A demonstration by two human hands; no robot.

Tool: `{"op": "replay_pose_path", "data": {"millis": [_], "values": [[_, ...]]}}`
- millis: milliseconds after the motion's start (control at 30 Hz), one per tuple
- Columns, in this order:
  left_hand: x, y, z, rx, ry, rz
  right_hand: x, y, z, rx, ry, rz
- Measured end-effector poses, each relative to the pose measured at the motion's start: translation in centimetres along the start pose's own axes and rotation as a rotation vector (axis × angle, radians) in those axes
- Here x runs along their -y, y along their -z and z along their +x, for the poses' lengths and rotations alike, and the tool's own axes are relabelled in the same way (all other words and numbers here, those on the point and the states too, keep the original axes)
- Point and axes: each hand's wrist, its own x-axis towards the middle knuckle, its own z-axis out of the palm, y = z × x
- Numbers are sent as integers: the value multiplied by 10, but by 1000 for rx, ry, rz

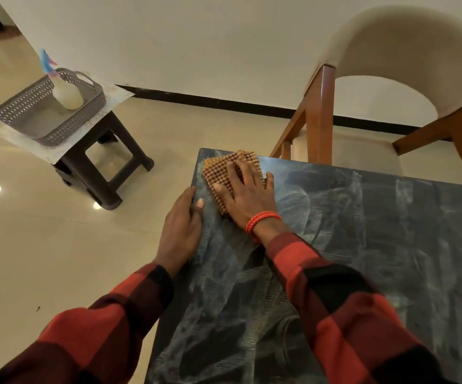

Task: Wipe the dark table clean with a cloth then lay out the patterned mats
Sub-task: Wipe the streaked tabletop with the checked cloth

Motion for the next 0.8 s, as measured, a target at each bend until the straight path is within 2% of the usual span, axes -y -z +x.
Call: {"op": "replay_pose_path", "data": {"millis": [267, 433, 500, 600, 800], "values": [[2, 6, 0, -23, 33, -228, 37, -15, 43, 43, 38, -109], [1, 20, 28, -28, 80, -148, 39, -13, 48, 50, 71, -95], [-5, 22, 42, -4, 112, -97, 32, -7, 48, 48, 24, -74], [-10, 21, 49, 10, 161, -147, 8, 2, 43, 45, -101, -63], [-4, 17, 43, 13, 137, -237, -82, 21, 7, -18, -347, -115]]}}
